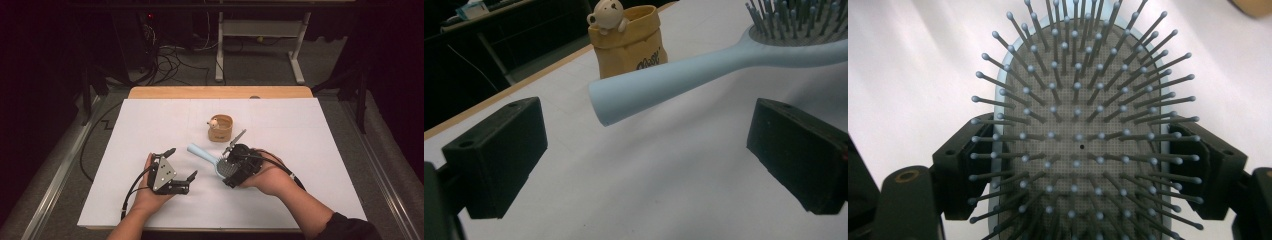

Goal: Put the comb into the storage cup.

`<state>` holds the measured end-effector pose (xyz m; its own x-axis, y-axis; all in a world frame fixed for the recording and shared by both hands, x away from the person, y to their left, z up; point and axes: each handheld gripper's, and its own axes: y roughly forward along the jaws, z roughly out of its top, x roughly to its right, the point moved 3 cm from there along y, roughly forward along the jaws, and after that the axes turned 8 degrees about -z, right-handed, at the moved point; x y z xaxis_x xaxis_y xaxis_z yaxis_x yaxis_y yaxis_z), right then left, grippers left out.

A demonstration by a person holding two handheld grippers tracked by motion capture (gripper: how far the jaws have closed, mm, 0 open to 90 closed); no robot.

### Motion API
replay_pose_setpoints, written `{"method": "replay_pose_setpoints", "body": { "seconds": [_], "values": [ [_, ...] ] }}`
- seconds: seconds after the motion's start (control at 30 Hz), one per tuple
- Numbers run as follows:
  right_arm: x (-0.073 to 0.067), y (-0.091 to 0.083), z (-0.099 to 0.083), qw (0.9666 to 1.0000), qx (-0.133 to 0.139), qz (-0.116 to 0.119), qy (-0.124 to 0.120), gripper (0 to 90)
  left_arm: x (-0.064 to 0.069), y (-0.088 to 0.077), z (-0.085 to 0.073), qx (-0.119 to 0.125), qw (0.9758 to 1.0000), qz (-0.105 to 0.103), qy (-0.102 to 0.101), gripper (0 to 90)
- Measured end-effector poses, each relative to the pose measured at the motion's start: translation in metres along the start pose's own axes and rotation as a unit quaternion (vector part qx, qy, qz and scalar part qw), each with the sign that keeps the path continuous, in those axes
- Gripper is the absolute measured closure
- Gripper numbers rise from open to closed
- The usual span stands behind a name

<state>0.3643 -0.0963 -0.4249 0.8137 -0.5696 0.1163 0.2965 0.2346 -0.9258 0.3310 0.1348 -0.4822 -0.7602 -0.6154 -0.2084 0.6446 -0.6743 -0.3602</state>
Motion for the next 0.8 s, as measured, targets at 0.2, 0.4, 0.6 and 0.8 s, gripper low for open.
{"method": "replay_pose_setpoints", "body": {
  "seconds": [0.2,0.4,0.6,0.8],
  "values": [
    [-0.001,0.002,0.005,1.0000,0.000,0.000,-0.005,20.6,0.001,0.000,-0.001,-0.006,0.9999,0.001,0.009,3.8],
    [-0.002,0.004,0.008,1.0000,0.002,0.000,-0.008,20.6,0.006,0.002,-0.003,-0.010,0.9995,0.007,0.030,3.8],
    [-0.005,0.006,0.011,0.9999,0.004,0.004,-0.010,20.6,0.010,0.000,-0.002,-0.004,0.9989,0.005,0.046,4.5],
    [-0.009,0.005,0.016,0.9999,0.004,0.007,-0.014,20.6,0.010,0.000,-0.003,-0.010,0.9980,0.013,0.060,5.4]
  ]
}}
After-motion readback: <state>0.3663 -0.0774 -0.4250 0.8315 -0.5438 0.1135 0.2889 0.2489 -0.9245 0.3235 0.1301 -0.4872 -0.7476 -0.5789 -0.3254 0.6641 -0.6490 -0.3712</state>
